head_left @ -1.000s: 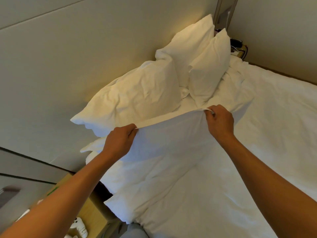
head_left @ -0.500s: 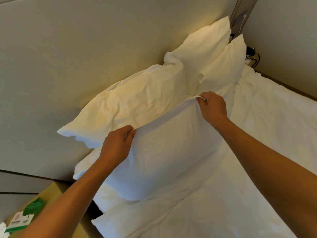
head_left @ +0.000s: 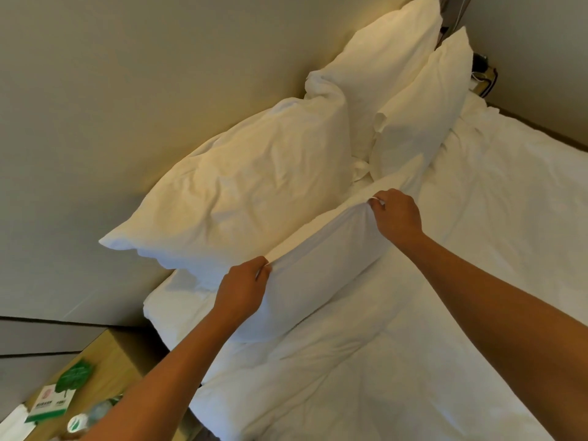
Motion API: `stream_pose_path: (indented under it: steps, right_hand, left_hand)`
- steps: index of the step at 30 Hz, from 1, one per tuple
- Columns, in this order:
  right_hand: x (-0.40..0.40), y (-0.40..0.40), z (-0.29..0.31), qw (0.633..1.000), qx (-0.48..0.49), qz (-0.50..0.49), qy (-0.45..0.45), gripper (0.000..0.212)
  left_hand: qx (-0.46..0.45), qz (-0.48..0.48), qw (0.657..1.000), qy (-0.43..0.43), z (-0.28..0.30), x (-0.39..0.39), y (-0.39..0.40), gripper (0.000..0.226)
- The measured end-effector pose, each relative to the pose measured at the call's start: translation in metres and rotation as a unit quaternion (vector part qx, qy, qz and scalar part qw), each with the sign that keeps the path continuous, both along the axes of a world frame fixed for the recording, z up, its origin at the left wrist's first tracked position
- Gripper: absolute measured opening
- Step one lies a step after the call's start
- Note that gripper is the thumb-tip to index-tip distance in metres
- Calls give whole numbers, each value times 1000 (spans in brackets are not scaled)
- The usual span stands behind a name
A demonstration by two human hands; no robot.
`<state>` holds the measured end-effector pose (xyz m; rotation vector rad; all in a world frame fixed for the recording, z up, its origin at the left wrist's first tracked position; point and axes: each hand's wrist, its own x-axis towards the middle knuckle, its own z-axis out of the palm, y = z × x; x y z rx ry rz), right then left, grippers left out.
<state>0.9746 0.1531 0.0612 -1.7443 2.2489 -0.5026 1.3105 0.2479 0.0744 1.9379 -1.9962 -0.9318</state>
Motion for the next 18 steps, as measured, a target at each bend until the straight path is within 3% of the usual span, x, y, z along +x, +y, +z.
stream_pose_path:
  steps: [9,14,18]
  right_hand:
    - [-48,60,17,999,-2,-33,8,34]
    - [-33,40,36,998,-41,-44,-14,34]
    - [3,1,31,1000,-15,-13,-13,34]
  left_hand:
    - [75,-81,993,28,33,-39,40,27]
    - [95,-22,992,74,44,-27,22,25]
    - [51,13,998,37,27,-4,-7,24]
